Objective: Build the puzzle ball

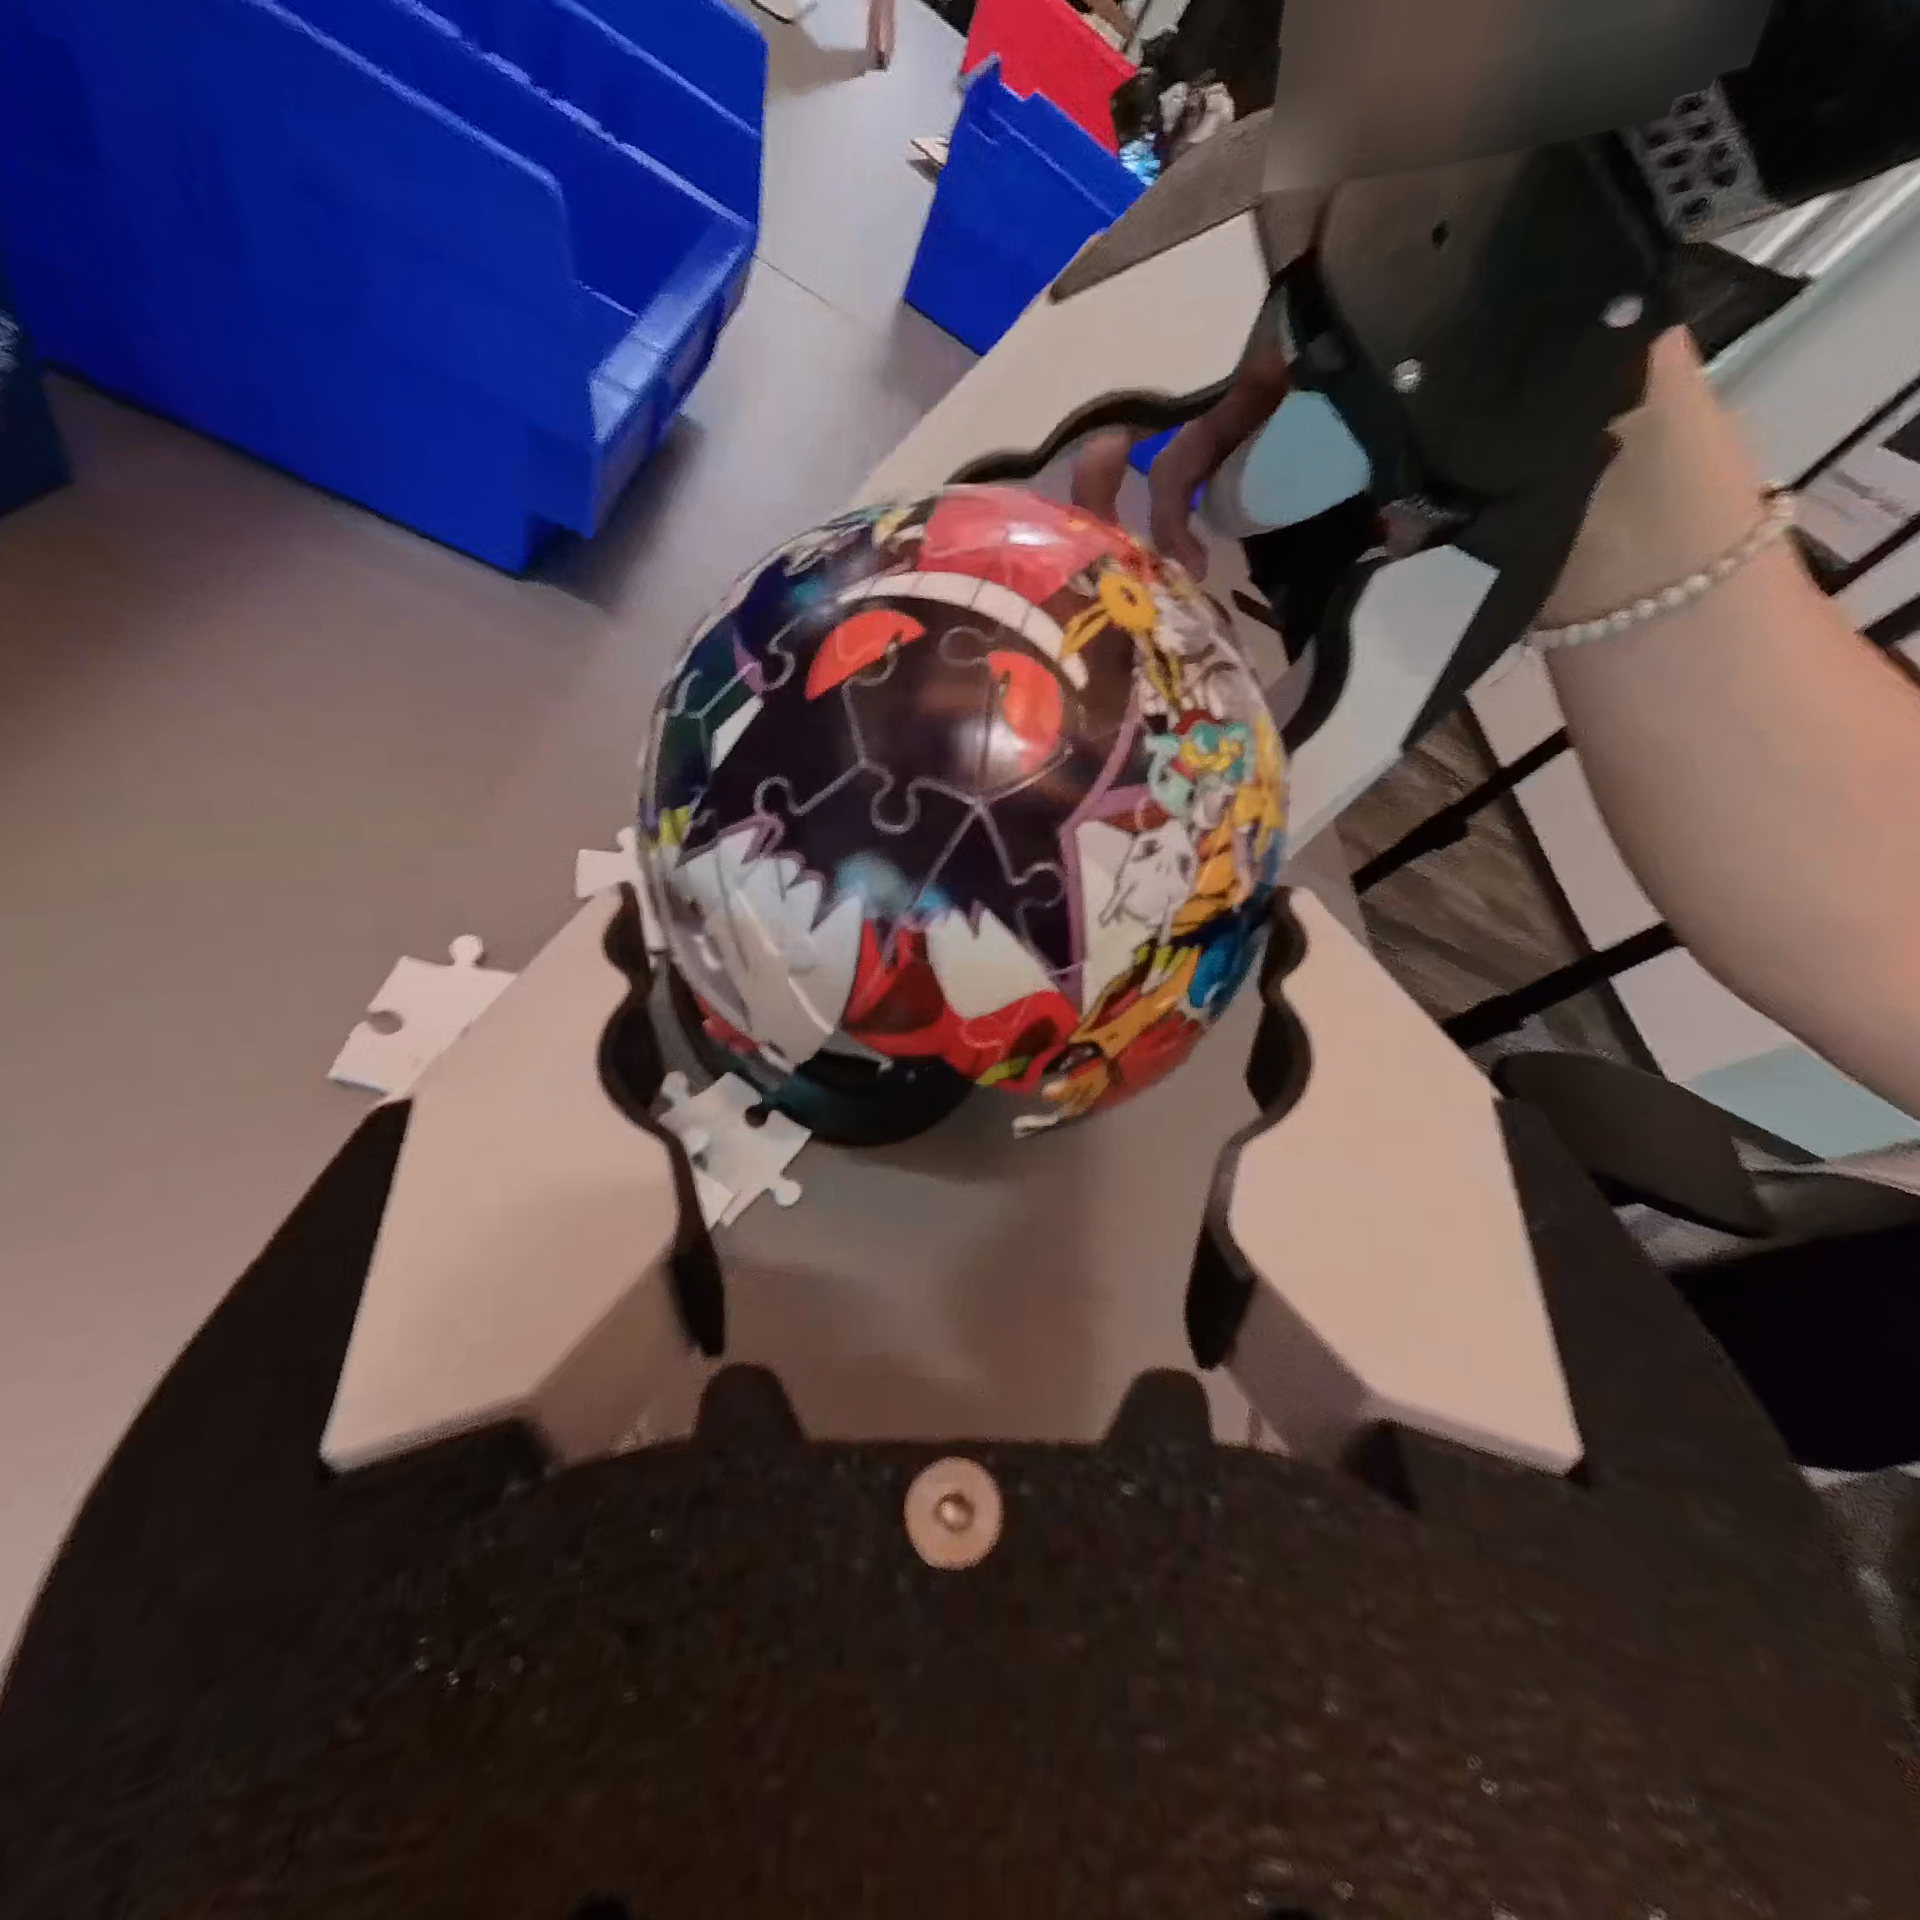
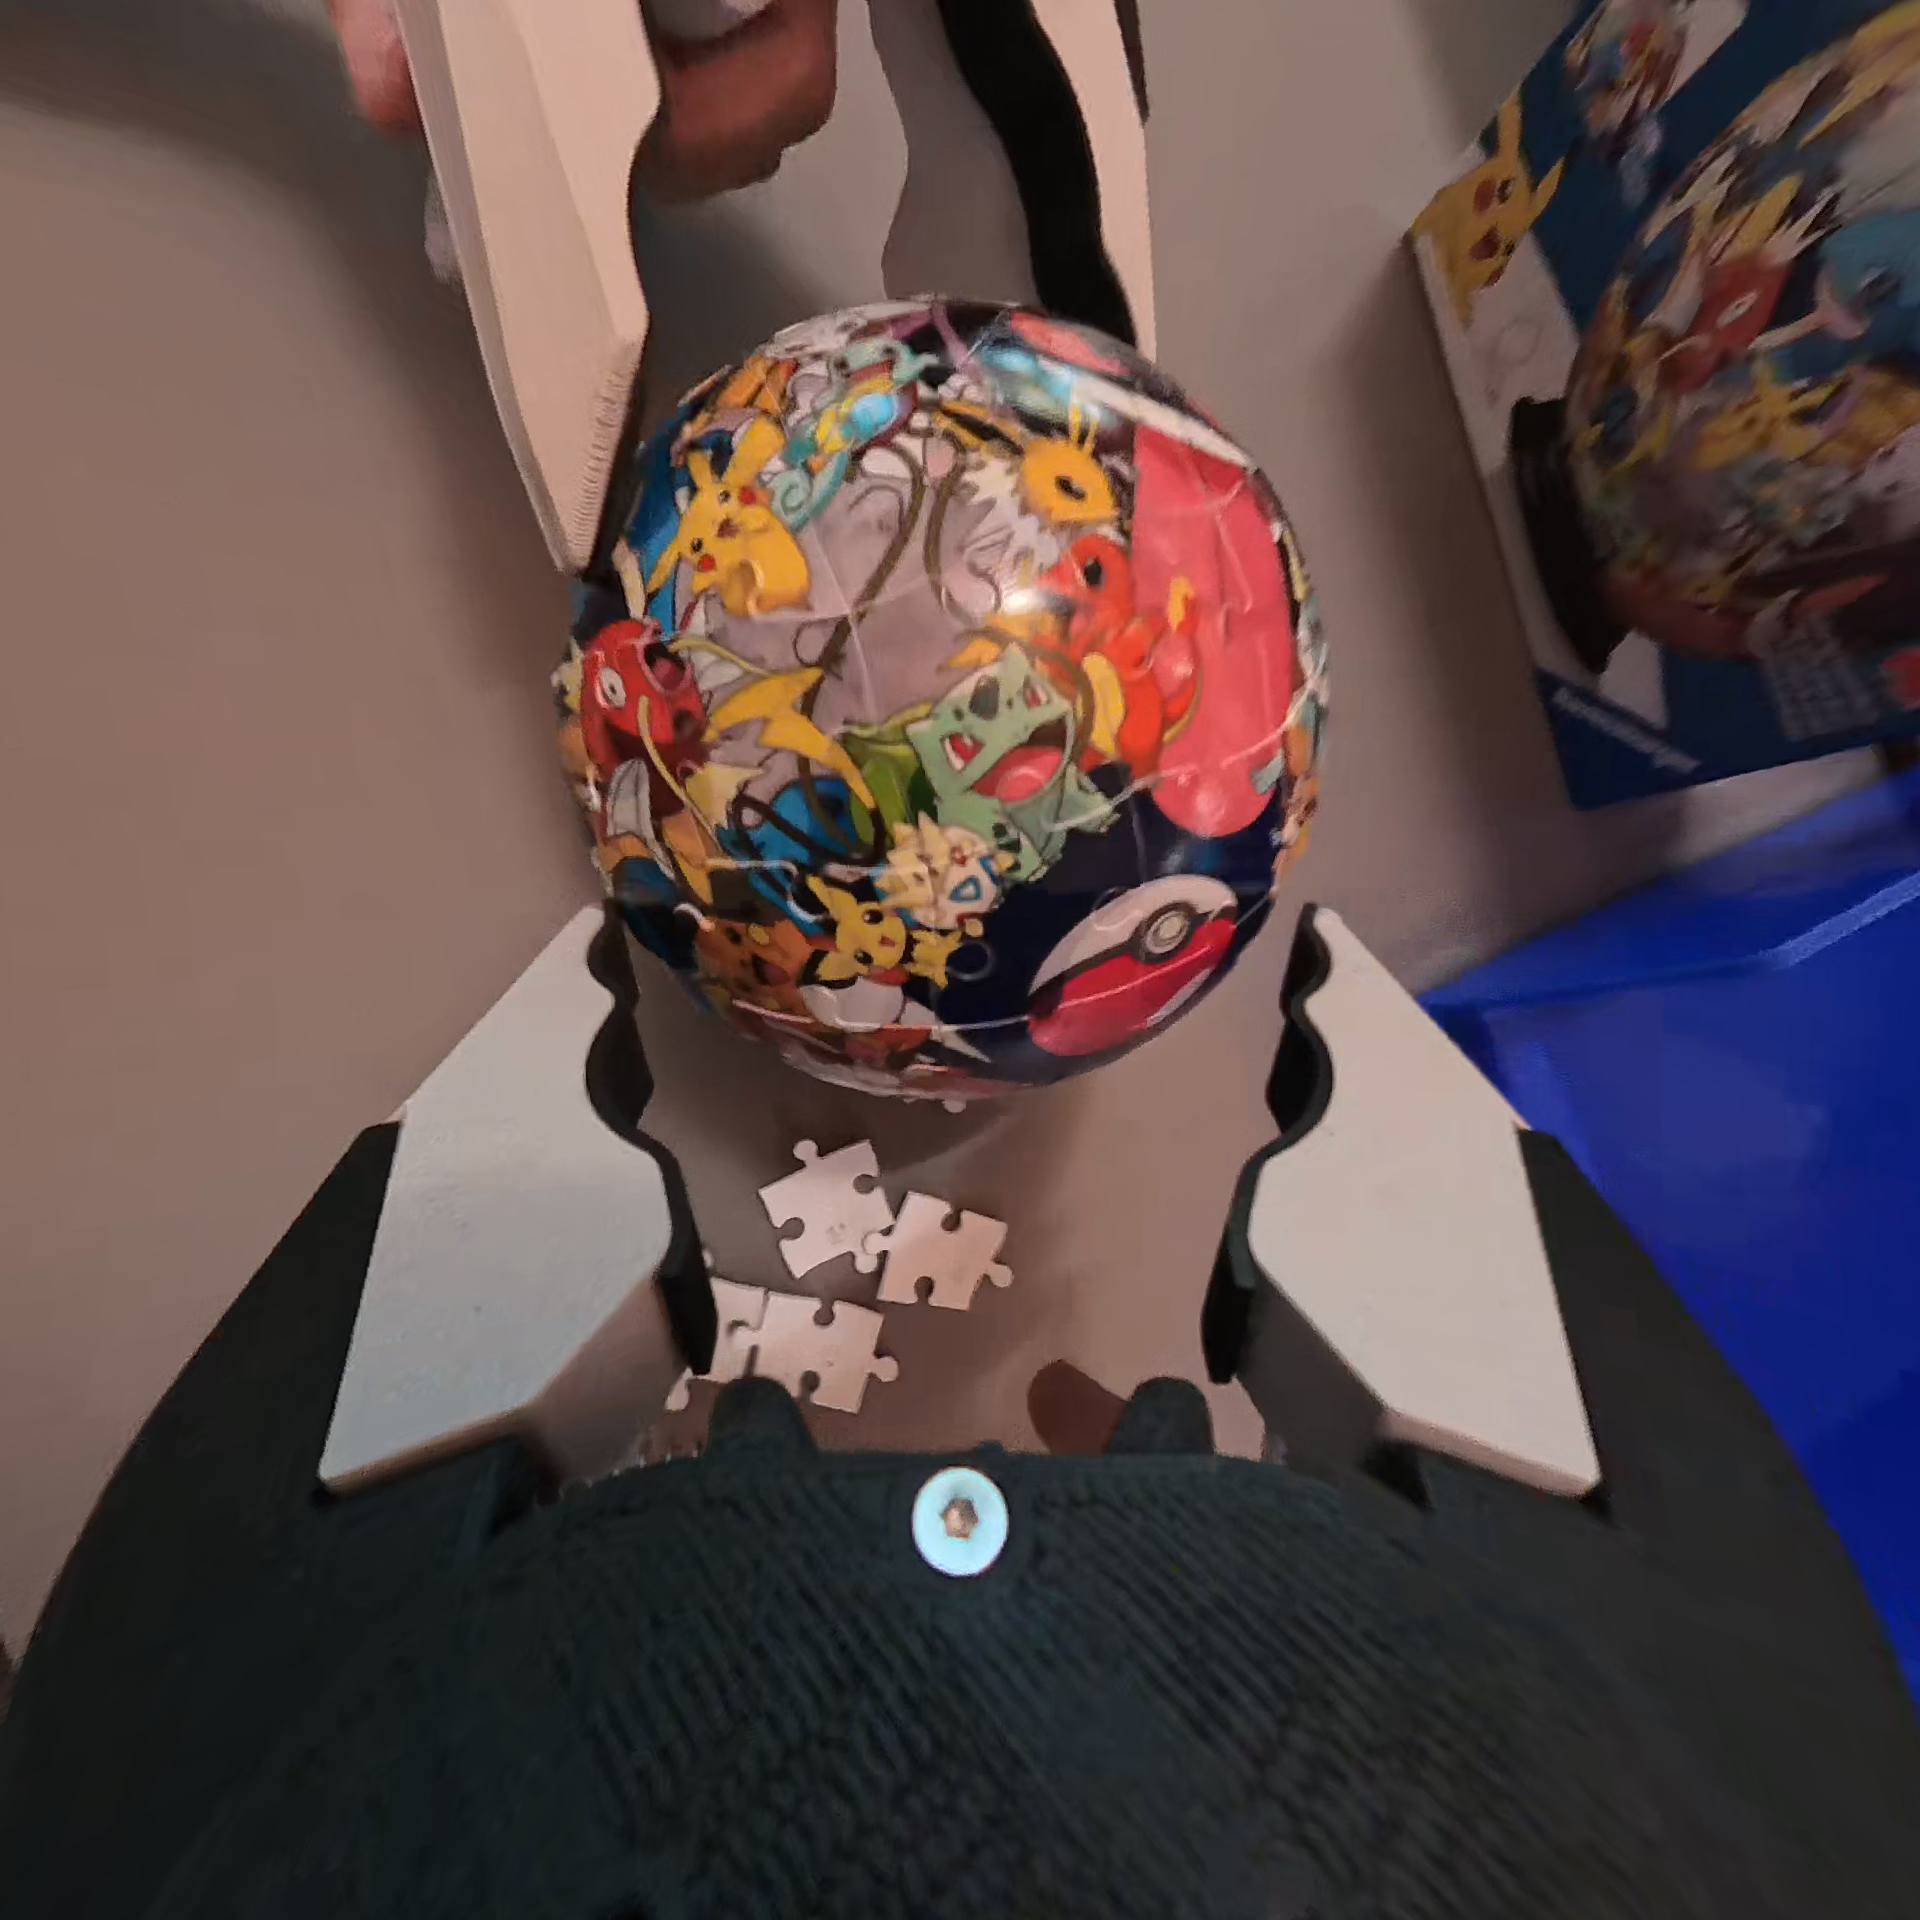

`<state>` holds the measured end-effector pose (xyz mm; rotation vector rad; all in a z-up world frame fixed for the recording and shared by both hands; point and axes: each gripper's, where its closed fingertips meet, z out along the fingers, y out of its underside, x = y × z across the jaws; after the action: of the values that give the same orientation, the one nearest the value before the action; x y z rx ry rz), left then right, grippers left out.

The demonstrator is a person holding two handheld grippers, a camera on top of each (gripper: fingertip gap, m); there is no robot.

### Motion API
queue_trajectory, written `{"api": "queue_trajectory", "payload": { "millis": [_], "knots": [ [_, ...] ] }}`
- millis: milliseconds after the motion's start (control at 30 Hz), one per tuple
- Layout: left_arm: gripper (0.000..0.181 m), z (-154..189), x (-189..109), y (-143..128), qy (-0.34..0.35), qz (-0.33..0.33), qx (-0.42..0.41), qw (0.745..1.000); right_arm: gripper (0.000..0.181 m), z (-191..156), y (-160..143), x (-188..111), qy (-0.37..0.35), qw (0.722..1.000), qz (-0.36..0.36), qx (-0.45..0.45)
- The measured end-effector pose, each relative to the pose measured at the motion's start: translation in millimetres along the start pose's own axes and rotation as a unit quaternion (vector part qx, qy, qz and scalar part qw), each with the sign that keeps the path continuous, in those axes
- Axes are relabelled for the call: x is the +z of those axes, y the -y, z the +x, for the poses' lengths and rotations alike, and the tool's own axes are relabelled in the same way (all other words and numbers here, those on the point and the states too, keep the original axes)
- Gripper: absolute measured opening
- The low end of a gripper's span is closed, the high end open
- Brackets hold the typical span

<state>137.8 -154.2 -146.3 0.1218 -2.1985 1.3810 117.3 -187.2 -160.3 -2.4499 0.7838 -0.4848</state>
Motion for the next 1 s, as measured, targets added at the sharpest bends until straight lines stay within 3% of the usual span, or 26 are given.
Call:
{"api": "queue_trajectory", "payload": {
  "millis": [267,367,733,867,1000],
  "knots": [
    [0.111,7,3,17,0.044,-0.033,0.035,0.998,0.116,-10,-8,6,0.014,0.993,0.072,0.092],
    [0.102,11,0,28,0.057,-0.044,0.065,0.995,0.116,-17,-5,15,0.010,0.989,0.093,0.115],
    [0.096,18,10,32,0.062,-0.112,0.100,0.987,0.111,-34,2,28,-0.049,0.978,0.099,0.175],
    [0.097,27,-4,47,0.077,-0.063,0.122,0.988,0.113,-31,-4,9,-0.069,0.978,0.103,0.166],
    [0.111,20,-51,61,0.145,0.044,0.114,0.982,0.119,-20,7,-19,-0.078,0.972,0.165,0.148]
  ]
}}
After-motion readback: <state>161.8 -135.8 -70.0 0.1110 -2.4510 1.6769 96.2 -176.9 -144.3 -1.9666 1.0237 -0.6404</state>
